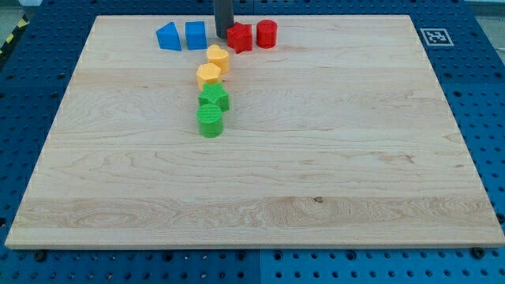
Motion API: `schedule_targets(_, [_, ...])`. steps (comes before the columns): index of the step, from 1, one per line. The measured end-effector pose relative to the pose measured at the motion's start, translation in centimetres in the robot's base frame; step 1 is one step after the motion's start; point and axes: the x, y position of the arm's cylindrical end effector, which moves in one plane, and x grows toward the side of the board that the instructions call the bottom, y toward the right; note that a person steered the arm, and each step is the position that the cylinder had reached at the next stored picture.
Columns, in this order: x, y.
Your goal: Push the blue cube and the blue triangle to the bottom left
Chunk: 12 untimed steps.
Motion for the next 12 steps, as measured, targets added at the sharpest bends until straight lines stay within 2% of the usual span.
schedule_targets(2, [0.4,-8.4])
schedule_targets(4, [-4.2,-8.9])
schedule_targets(5, [-4.7,-8.7])
schedule_targets(6, [-4.0,-8.6])
schedule_targets(7, [-0.5,-8.6])
schedule_targets(12, [0.1,-11.8])
